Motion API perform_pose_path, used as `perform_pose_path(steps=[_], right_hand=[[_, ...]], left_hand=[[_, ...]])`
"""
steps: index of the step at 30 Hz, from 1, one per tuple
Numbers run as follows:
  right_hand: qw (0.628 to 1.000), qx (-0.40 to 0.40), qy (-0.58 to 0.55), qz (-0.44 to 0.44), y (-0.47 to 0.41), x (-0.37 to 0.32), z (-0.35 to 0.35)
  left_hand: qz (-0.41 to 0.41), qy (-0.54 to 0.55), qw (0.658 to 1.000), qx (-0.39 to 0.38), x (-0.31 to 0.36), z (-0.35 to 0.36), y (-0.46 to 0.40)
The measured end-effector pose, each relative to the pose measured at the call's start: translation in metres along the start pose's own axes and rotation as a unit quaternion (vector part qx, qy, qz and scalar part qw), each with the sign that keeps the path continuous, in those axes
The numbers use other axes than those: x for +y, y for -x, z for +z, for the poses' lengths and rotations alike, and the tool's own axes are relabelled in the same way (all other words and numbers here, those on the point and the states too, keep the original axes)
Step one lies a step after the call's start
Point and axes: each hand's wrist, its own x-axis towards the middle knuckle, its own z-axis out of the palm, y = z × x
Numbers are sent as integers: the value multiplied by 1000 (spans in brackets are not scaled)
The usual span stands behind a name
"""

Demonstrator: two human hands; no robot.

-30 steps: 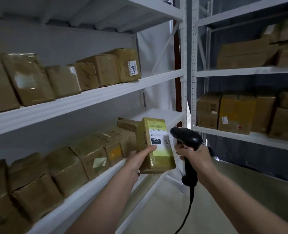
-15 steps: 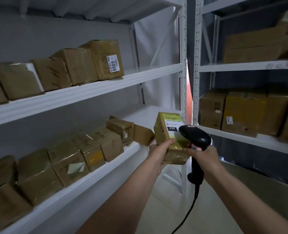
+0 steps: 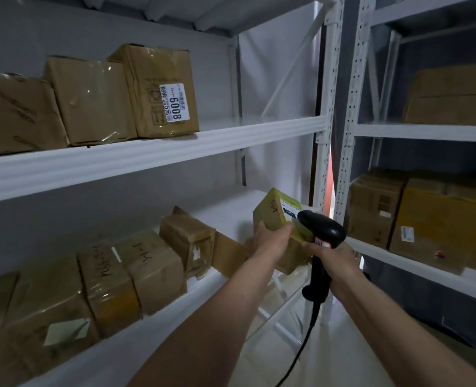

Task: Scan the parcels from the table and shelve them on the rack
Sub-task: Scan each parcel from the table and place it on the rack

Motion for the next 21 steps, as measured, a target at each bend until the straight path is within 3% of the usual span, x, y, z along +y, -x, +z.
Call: perform_pose_path(steps=[6,12,14,17,21], right_hand=[[999,-13,-46,12,-64,15,19],[994,-55,-48,78,-127,44,42],[992,-66,-41,98,-145,52,48],[988,-92,-11,126,-170,67,58],[975,-142,3,171,-190,81,74]], left_hand=[[1,-150,987,56,9,5,-53],[-26,-285,950,124,2,11,-100],[-31,-345,929,130,-4,13,-113],[33,-444,888,118,-13,12,-127],[10,-458,882,107,-15,2,-146]])
